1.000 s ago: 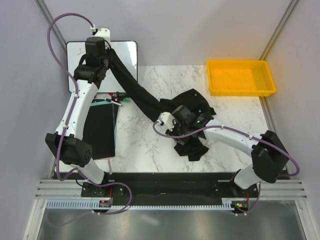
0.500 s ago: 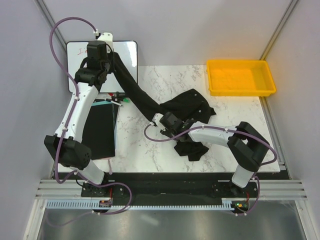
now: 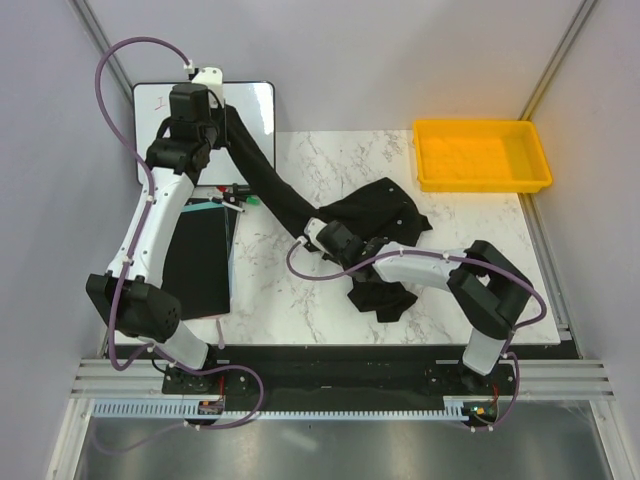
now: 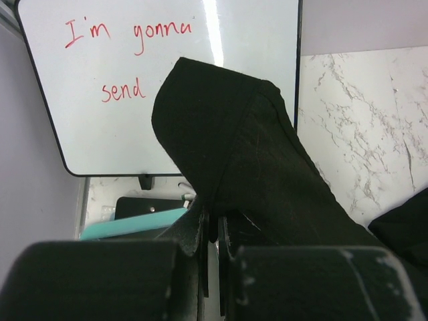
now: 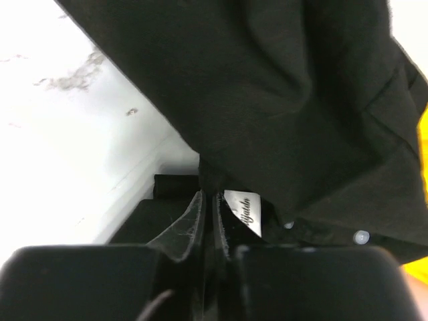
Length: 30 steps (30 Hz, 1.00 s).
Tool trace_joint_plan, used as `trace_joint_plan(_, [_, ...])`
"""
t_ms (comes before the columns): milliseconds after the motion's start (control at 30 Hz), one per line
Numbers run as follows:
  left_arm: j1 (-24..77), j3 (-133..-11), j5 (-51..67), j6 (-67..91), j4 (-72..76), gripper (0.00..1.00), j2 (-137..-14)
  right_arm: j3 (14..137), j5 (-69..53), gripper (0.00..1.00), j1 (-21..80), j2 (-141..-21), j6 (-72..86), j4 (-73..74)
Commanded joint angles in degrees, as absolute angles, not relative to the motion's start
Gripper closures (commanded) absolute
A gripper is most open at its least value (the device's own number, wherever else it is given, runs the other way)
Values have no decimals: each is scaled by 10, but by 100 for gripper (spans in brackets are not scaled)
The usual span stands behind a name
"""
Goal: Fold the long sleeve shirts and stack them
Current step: Flatten the shirt out
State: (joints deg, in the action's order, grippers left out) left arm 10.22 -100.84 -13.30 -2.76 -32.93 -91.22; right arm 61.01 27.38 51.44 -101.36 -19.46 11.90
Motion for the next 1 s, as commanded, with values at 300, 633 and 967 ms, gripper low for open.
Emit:
trace_joint_plan(300, [40,-1049,-89,-27,-302,98,-913,750,2,100,430,-793,-221,286])
trace_joint_plan(633, [-29,-1173,-78,-6,-287,98,-917,846,-291,100,330,-644,-45,325])
trace_joint_plan(967, [50,-1321,138,14,-253,98,-955,712,-501,100,-190,-708,48,381])
